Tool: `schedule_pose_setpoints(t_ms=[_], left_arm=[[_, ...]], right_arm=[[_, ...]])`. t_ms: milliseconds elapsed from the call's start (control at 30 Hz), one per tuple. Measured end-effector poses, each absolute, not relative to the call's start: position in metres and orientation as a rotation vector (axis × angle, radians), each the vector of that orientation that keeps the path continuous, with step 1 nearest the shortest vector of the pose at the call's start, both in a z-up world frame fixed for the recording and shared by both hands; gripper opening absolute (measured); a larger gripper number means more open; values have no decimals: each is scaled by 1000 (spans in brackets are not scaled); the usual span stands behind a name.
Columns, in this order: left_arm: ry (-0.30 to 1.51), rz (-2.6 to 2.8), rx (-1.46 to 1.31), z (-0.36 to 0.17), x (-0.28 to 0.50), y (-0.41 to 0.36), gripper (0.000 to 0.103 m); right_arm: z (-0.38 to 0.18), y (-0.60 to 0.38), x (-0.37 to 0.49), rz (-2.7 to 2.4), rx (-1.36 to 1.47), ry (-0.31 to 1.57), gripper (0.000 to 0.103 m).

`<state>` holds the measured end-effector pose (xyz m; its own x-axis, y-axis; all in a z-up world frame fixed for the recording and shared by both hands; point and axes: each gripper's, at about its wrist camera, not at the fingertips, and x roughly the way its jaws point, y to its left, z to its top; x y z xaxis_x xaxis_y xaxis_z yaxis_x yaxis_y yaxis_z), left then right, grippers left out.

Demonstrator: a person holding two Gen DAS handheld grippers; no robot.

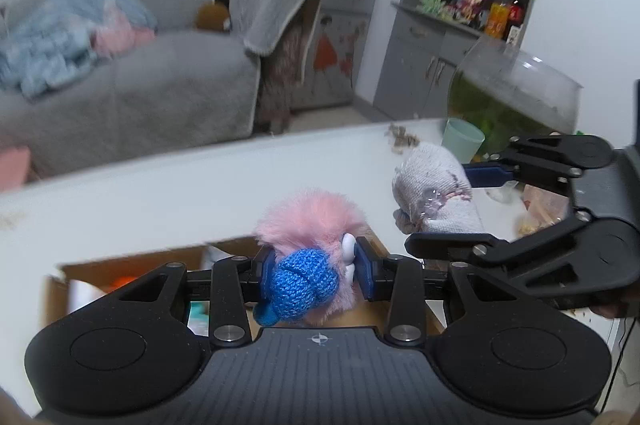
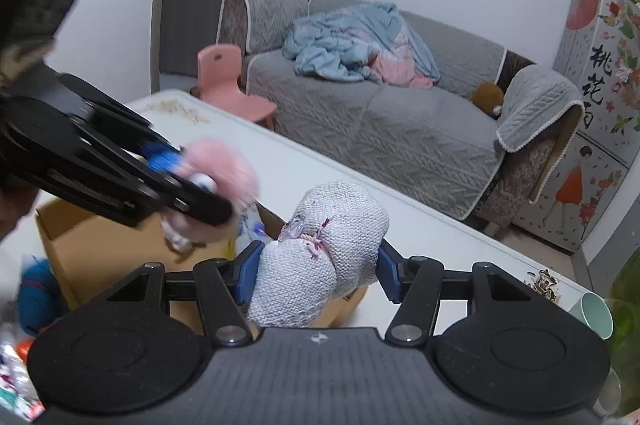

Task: Organize objects
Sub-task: 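Lower both held items into the box beside the sock bundle and open both tools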

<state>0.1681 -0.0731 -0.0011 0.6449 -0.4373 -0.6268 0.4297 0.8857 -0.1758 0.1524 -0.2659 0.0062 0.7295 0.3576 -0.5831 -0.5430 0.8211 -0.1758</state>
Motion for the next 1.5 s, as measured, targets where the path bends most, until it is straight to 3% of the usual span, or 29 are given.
schedule_pose_setpoints(t_ms=[233, 400, 1100, 1233, 1367, 1500], left_arm=[[791, -500, -61, -45, 210, -88, 45], [801, -424, 74, -67, 214, -88, 46], [810, -389, 227, -70, 215, -101, 51], [824, -374, 205, -68, 217, -99, 55], [843, -379, 154, -64, 217, -94, 72], [866, -369, 123, -60, 214, -92, 76]], right_arm=[[-7, -265, 163, 506, -383, 604, 55], [-18, -261, 171, 516, -404, 639, 55], [-54, -236, 195, 570, -538, 744, 58], [-53, -236, 197, 574, -542, 766, 60], [-53, -234, 190, 583, -579, 759, 68], [-51, -235, 185, 590, -592, 767, 70]])
